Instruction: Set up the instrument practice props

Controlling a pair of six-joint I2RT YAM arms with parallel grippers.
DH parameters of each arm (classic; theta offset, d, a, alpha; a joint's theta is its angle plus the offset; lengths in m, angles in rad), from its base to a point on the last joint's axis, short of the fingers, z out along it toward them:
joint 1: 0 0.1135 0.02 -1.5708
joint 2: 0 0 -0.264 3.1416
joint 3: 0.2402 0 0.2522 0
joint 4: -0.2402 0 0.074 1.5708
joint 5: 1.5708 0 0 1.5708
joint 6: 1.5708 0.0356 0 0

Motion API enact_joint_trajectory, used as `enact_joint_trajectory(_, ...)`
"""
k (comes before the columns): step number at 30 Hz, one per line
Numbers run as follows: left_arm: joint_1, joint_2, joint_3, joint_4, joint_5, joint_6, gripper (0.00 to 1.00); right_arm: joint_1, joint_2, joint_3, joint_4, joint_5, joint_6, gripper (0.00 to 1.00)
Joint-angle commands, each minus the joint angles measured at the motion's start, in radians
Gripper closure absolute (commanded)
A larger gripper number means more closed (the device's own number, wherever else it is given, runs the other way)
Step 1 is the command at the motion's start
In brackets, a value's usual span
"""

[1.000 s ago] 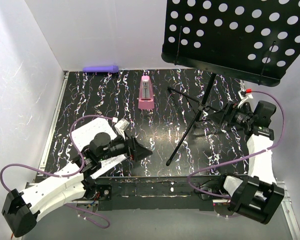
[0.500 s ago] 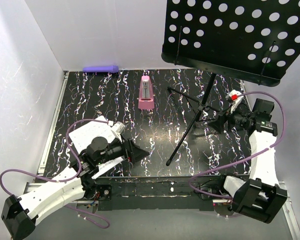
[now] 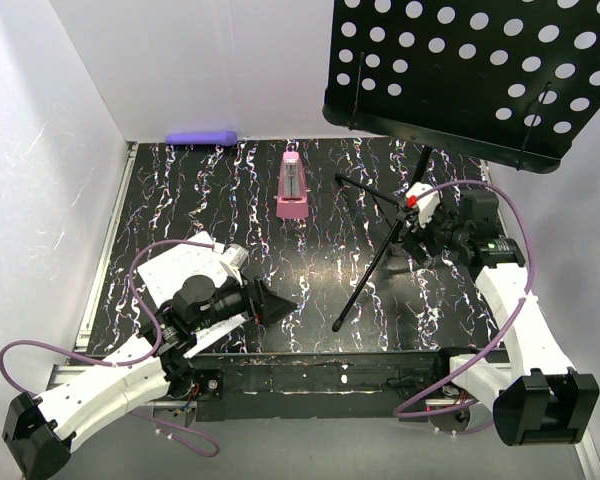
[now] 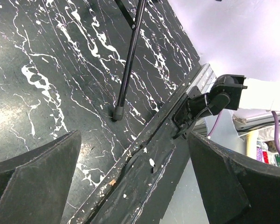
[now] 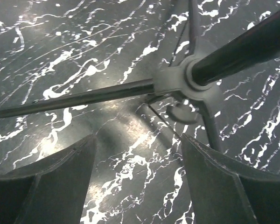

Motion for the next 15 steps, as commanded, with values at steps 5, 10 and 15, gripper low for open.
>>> enact_joint_trajectory(5,0.0,-0.01,-0.02,0.009,-0.008,0.007,0.02,0.057,0.04,0.052,0.158,0.265,0.165,0.28)
enact_joint_trajectory(10,0.0,0.003,-0.023,0.025,0.003,0.003,0.02,0.071,0.059,0.046,0.193,0.237,0.197,0.33)
enact_joint_trajectory(15,0.0,0.003,-0.018,0.019,0.003,0.005,0.02,0.072,0.114,0.067,0.213,0.239,0.223,0.4)
